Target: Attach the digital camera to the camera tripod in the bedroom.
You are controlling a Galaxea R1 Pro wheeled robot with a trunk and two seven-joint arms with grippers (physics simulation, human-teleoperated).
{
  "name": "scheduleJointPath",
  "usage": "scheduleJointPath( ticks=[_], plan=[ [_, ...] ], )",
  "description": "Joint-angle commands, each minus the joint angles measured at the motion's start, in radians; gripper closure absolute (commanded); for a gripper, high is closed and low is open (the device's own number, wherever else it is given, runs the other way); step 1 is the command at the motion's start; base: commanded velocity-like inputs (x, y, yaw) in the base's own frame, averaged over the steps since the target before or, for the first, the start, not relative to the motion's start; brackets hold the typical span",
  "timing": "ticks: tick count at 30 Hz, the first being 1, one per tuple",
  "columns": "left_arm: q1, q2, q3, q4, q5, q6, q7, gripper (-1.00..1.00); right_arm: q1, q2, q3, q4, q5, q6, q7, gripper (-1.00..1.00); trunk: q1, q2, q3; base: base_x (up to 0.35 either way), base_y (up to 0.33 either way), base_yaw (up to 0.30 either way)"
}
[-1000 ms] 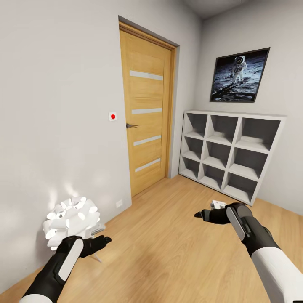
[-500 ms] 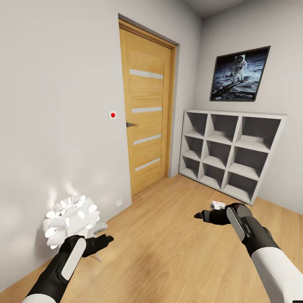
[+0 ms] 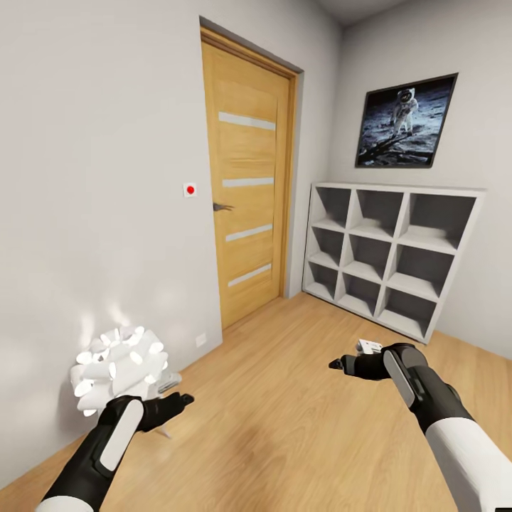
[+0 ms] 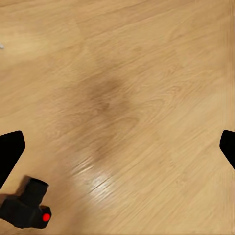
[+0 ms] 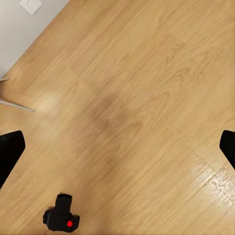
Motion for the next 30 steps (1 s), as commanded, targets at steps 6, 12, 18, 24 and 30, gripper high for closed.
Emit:
scheduleJointPath(
  ticks=[6,12,18,24,30],
  plan=[
    [-0.001,-0.002,0.002,-0.007,0.105,-0.003,0.006,-1.0,-0.001,-0.001,0.001,-0.001,0.004,0.003,0.005,-1.0,0.023,-0.043,-0.02,0.0,0.0,0.0],
    [-0.001,-0.002,-0.004,-0.024,0.154,-0.003,0.016,-1.0,-0.001,0.001,0.002,-0.003,0.001,0.006,0.006,-1.0,0.046,-0.085,-0.039,0.0,0.0,0.0],
    [-0.001,0.004,-0.002,-0.035,0.167,0.005,0.018,-1.0,-0.001,-0.01,0.001,-0.004,0.014,0.015,0.018,-1.0,0.069,-0.127,-0.058,0.0,0.0,0.0],
    [-0.001,0.004,-0.001,-0.035,0.167,0.003,0.018,-1.0,0.0,-0.006,0.003,-0.004,0.014,0.015,0.019,-1.0,0.092,-0.169,-0.076,0.0,0.0,0.0],
    [-0.001,0.001,-0.002,-0.036,0.168,0.002,0.018,-1.0,0.0,0.002,0.007,-0.001,0.011,0.01,0.02,-1.0,0.115,-0.211,-0.095,0.0,0.0,0.0]
  ],
)
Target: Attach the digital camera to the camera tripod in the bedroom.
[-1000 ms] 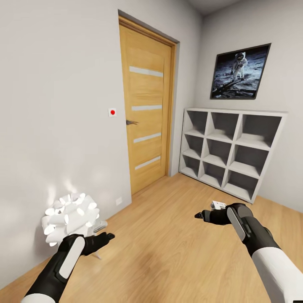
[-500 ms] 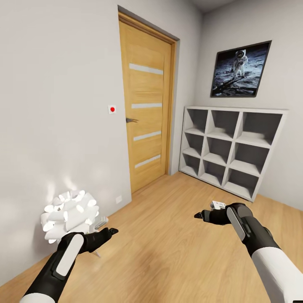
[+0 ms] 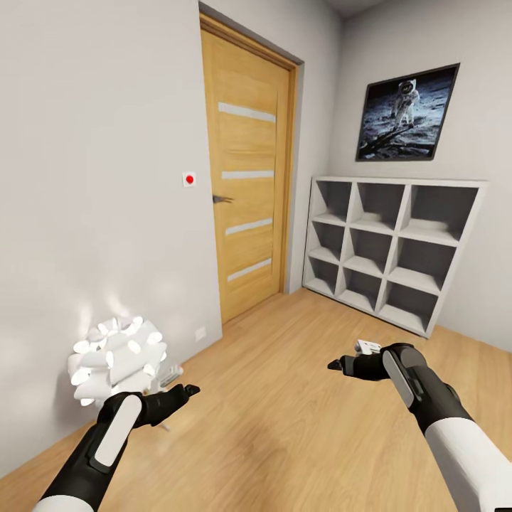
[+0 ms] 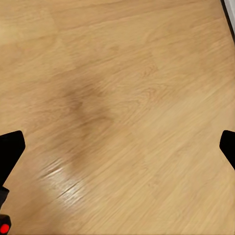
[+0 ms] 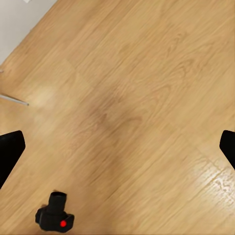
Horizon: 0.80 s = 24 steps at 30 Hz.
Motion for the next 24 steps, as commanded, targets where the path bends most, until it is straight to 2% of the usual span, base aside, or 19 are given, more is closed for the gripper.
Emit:
scheduleJointPath(
  ticks=[1,24],
  plan=[
    [-0.001,0.0,0.001,-0.001,0.011,0.003,0.008,-1.0,-0.001,-0.001,0.002,-0.001,0.002,0.002,0.004,-1.0,0.004,-0.008,-0.004,0.0,0.0,0.0],
    [0.0,0.001,0.003,-0.002,0.012,0.006,0.008,-1.0,-0.001,-0.006,0.001,0.0,-0.008,-0.002,0.005,-1.0,0.092,-0.169,-0.076,0.0,0.0,0.0]
  ],
)
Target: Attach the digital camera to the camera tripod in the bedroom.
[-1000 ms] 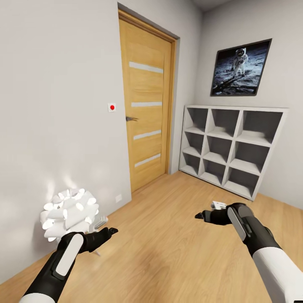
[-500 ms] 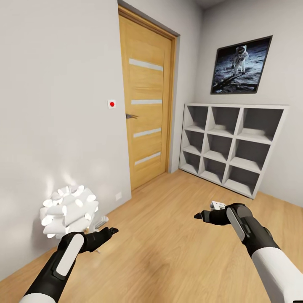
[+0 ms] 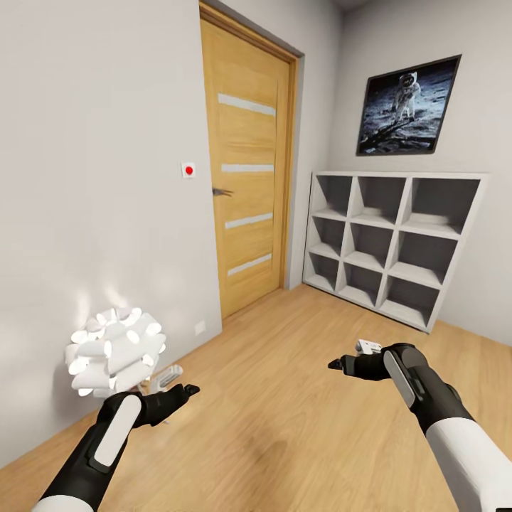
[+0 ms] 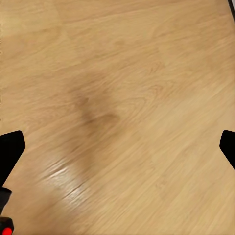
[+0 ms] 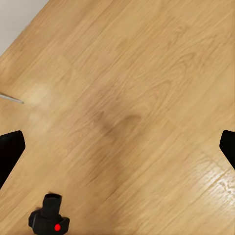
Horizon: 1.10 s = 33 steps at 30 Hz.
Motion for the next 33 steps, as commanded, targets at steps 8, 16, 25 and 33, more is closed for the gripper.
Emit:
scheduleJointPath(
  ticks=[8,16,25,33],
  plan=[
    [-0.001,0.0,0.001,-0.001,0.012,0.005,0.008,-1.0,0.0,0.002,0.002,0.0,0.003,0.003,0.005,-1.0,0.031,-0.057,-0.026,0.0,0.0,0.0],
    [-0.001,0.0,0.001,-0.001,0.012,0.005,0.006,-1.0,0.0,0.004,0.003,0.0,0.01,0.002,0.002,-1.0,0.061,-0.113,-0.051,0.0,0.0,0.0],
    [0.0,0.0,0.001,-0.001,0.012,0.005,0.006,-1.0,0.0,0.004,0.004,0.001,0.012,0.002,-0.001,-1.0,0.096,-0.176,-0.08,0.0,0.0,0.0],
    [-0.001,0.0,0.002,0.004,0.011,0.004,0.006,-1.0,0.0,0.002,0.004,-0.001,0.014,0.007,-0.004,-1.0,0.126,-0.232,-0.105,0.0,0.0,0.0]
  ],
)
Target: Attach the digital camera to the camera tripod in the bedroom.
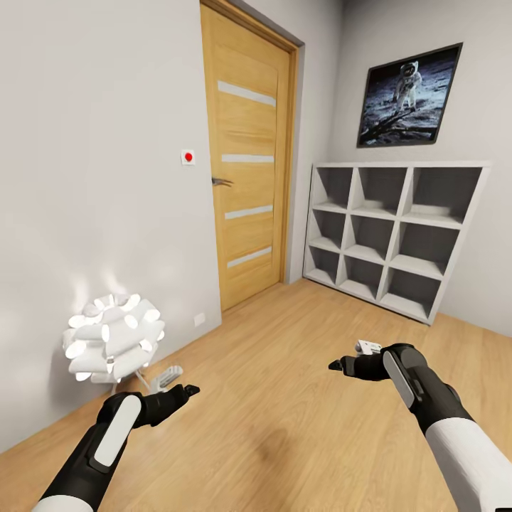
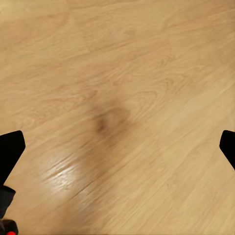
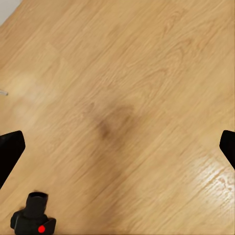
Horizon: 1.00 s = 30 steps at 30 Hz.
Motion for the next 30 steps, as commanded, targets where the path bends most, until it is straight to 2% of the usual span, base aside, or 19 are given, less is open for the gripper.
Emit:
scheduleJointPath(
  ticks=[1,8,18,30],
  plan=[
    [0.0,0.0,0.0,-0.001,0.011,0.003,0.008,-1.0,-0.001,-0.003,0.001,-0.008,0.002,0.012,0.003,-1.0,0.004,-0.008,-0.004,0.0,0.0,0.0],
    [0.0,-0.001,0.0,-0.001,0.011,0.001,0.009,-1.0,-0.001,-0.004,0.001,-0.061,0.004,0.095,0.001,-1.0,0.031,-0.057,-0.026,0.0,0.0,0.0],
    [0.0,0.0,0.0,0.001,0.01,0.0,0.01,-1.0,-0.001,0.001,0.002,-0.073,-0.004,0.095,0.004,-1.0,0.069,-0.127,-0.058,0.0,0.0,0.0],
    [0.0,0.001,0.001,-0.003,0.012,0.0,0.01,-1.0,-0.001,0.003,-0.007,0.003,-0.011,0.079,0.007,-1.0,0.115,-0.211,-0.095,0.0,0.0,0.0]
  ],
)
